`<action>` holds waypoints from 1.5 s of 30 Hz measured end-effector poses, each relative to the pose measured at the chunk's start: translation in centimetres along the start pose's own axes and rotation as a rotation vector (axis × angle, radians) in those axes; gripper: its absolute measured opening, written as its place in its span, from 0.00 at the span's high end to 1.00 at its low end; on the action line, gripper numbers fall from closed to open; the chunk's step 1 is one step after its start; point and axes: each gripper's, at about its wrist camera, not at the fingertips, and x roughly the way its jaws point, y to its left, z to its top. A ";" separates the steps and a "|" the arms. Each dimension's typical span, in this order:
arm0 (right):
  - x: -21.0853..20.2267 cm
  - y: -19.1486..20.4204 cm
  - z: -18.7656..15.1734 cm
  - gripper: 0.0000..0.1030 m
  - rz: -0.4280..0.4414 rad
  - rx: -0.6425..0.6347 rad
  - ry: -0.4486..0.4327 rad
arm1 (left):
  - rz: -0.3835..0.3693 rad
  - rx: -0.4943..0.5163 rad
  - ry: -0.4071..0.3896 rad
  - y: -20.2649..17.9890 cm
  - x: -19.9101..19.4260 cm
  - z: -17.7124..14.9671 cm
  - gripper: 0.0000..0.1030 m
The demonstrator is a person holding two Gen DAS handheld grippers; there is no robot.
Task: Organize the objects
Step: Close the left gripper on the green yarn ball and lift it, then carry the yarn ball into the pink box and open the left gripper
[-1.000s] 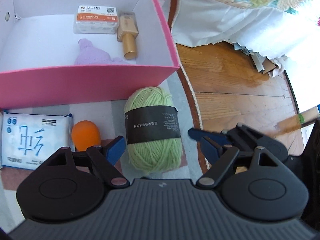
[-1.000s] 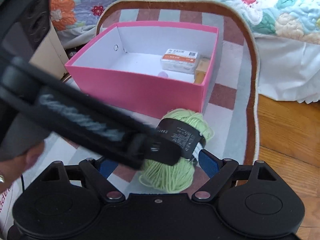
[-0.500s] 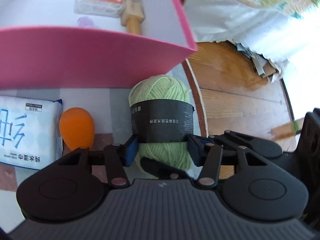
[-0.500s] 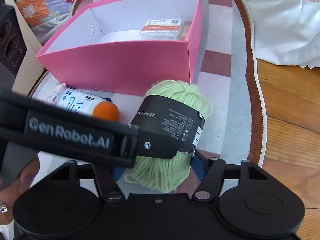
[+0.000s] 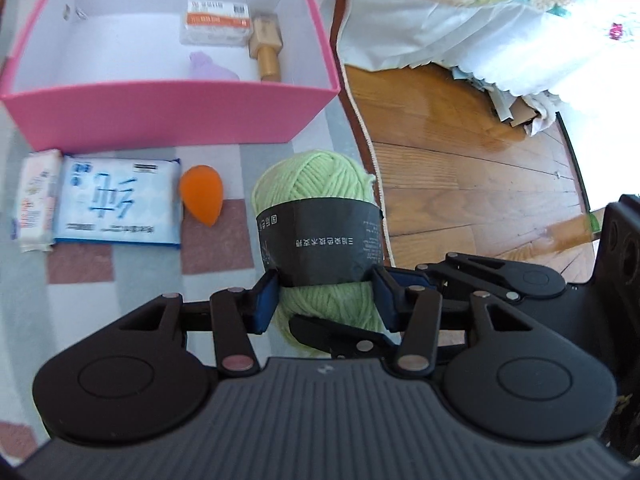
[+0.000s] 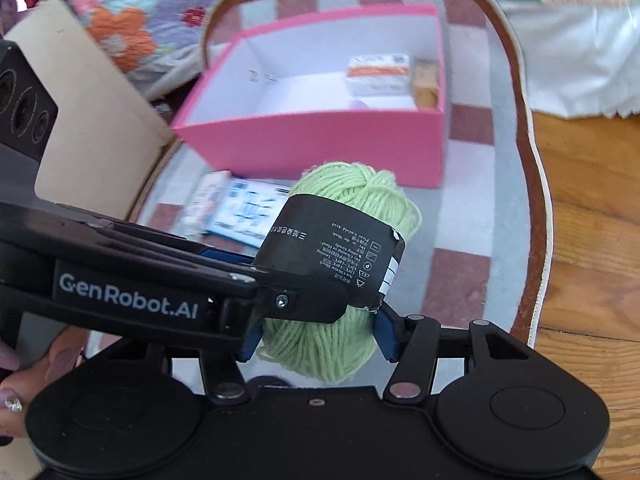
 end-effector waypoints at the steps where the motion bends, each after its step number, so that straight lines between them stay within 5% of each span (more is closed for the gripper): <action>1: -0.6 0.6 0.1 0.41 0.008 -0.006 -0.001 | 0.006 0.008 -0.009 -0.3 -1.0 -0.1 0.53; 12: -6.8 7.5 4.7 0.41 0.027 -0.158 -0.151 | 0.037 0.045 -0.178 -0.7 -12.5 3.0 0.52; 20: -7.1 9.3 11.6 0.41 0.038 -0.188 -0.227 | 0.115 0.047 -0.262 0.9 -14.8 9.3 0.52; 31: 4.3 3.7 19.6 0.41 0.048 -0.067 -0.135 | 0.142 -0.086 -0.172 8.8 -3.5 17.7 0.52; 37: 11.1 1.1 19.9 0.41 0.047 -0.012 -0.046 | 0.166 -0.126 -0.093 12.2 2.6 18.2 0.52; 45: 15.4 -0.3 18.7 0.41 0.031 0.041 0.023 | 0.172 -0.138 -0.069 13.8 5.7 17.3 0.51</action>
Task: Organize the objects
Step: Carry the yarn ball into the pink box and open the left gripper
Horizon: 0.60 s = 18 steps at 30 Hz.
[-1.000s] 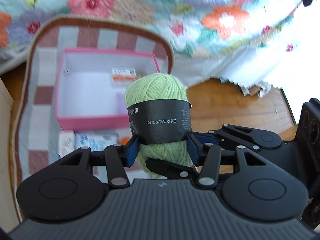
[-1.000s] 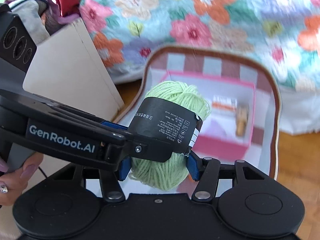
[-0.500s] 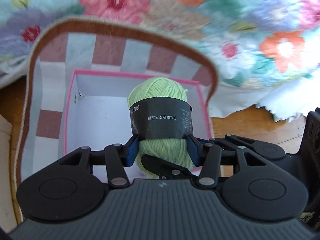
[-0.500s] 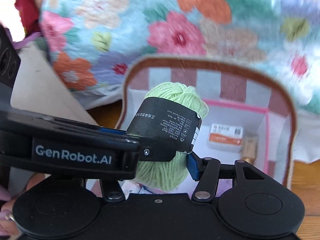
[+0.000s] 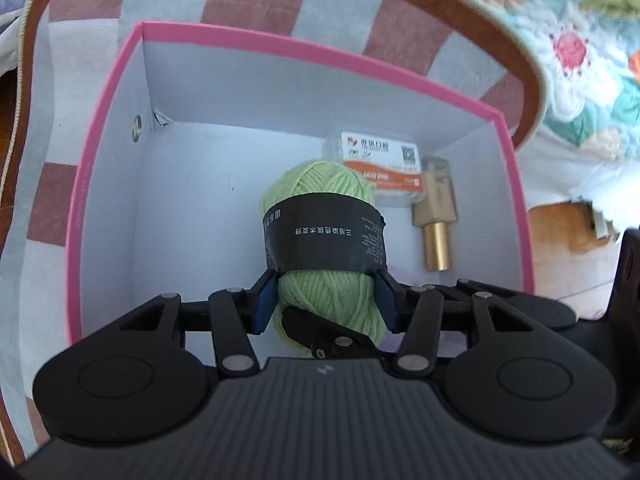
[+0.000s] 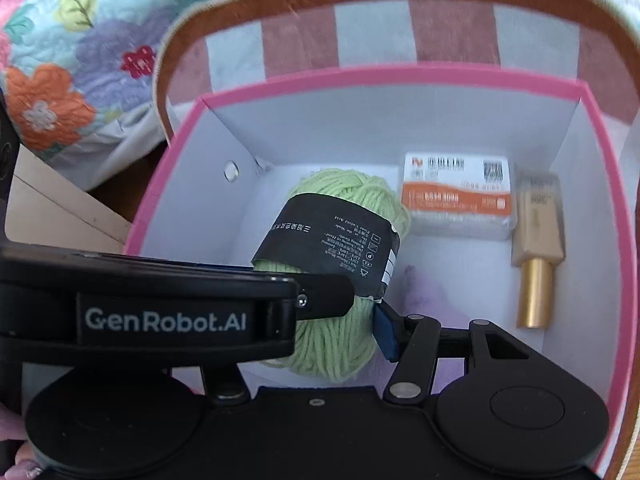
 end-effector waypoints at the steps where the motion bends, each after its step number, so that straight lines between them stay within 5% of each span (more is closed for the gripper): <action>1: 0.2 -0.1 -0.1 0.39 -0.003 0.001 0.008 | -0.001 0.010 0.005 0.0 0.3 -0.2 0.51; 5: 0.8 -0.3 -0.6 0.35 -0.007 -0.005 0.062 | 0.006 -0.003 0.032 0.3 1.6 -0.7 0.50; 10: -1.4 -0.3 -1.8 0.33 0.000 -0.051 0.019 | 0.035 0.041 -0.016 -0.2 1.3 -1.6 0.46; 18: -9.7 0.1 -4.3 0.33 0.081 -0.120 -0.109 | 0.029 0.120 -0.075 -2.3 -6.1 -2.9 0.42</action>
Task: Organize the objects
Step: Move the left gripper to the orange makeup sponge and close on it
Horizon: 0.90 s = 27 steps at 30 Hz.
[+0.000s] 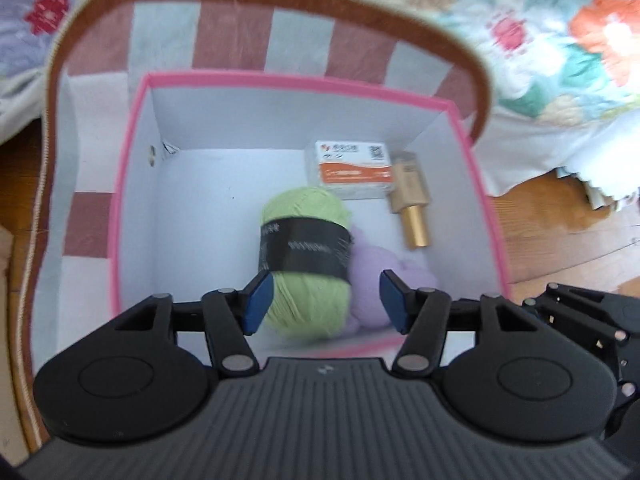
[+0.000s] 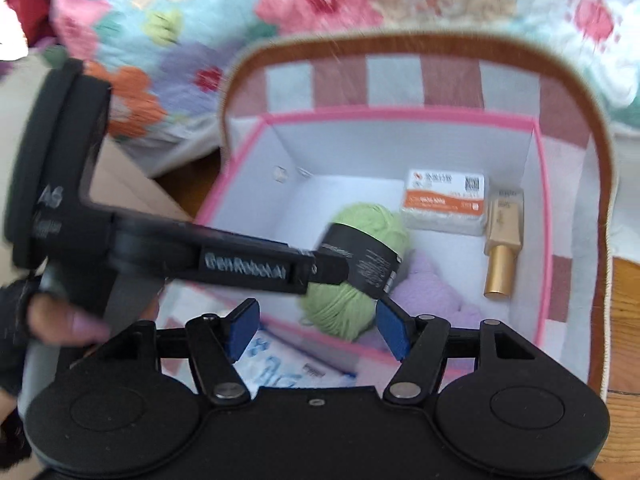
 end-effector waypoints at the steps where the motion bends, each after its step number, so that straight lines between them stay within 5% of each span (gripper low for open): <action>1: -1.1 0.4 -0.3 0.33 0.005 -0.025 -0.009 | -0.009 0.005 0.004 -0.2 -1.4 -0.2 0.41; 12: -10.1 3.6 -4.4 0.32 0.003 -0.199 -0.050 | -0.043 0.084 0.002 -2.4 -11.1 -5.3 0.38; 19: -12.0 3.7 -7.8 0.32 0.023 -0.271 -0.044 | -0.067 0.085 0.003 -2.0 -11.3 -9.1 0.38; 27: -9.4 3.0 -10.7 0.32 0.027 -0.334 -0.030 | -0.082 0.072 -0.003 -2.2 -8.2 -11.3 0.39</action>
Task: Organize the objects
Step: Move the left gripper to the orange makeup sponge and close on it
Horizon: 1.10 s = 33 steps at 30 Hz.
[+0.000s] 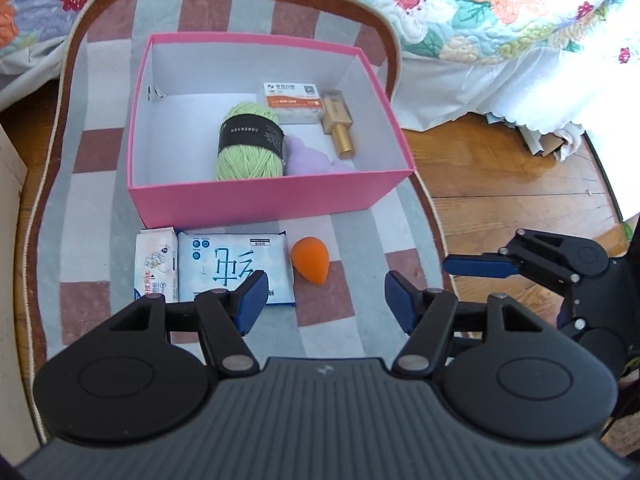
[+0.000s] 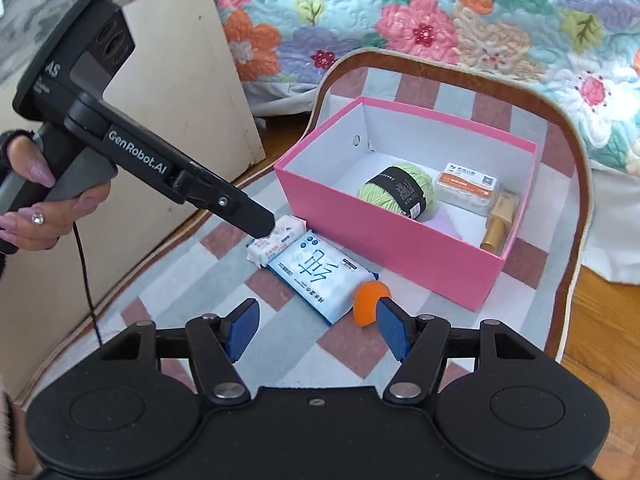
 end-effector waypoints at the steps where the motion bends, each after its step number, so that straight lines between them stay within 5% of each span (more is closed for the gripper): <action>1: 0.6 0.1 -0.2 0.32 -0.011 -0.016 -0.002 | 0.009 -0.001 0.008 0.0 0.5 -0.1 0.39; 9: 6.5 1.0 -0.5 0.33 -0.056 -0.105 0.040 | 0.016 0.026 0.007 0.3 4.2 -0.6 0.40; 14: 10.1 -0.3 -0.9 0.33 -0.142 -0.088 0.069 | -0.024 -0.040 -0.016 1.4 7.8 -0.7 0.41; 18: 12.4 -1.9 -2.0 0.33 -0.119 0.000 0.085 | -0.025 -0.065 0.019 2.1 11.0 -0.7 0.42; 23: 13.9 -1.9 -3.0 0.35 -0.134 -0.019 0.088 | -0.036 -0.058 0.024 2.4 13.3 -1.3 0.53; 28: 14.7 -2.4 -3.5 0.69 -0.147 0.022 0.099 | -0.068 -0.077 0.005 2.3 14.1 -2.0 0.74; 33: 13.8 -1.8 -3.6 0.70 -0.157 0.023 0.090 | -0.063 -0.050 -0.010 1.7 13.4 -2.7 0.75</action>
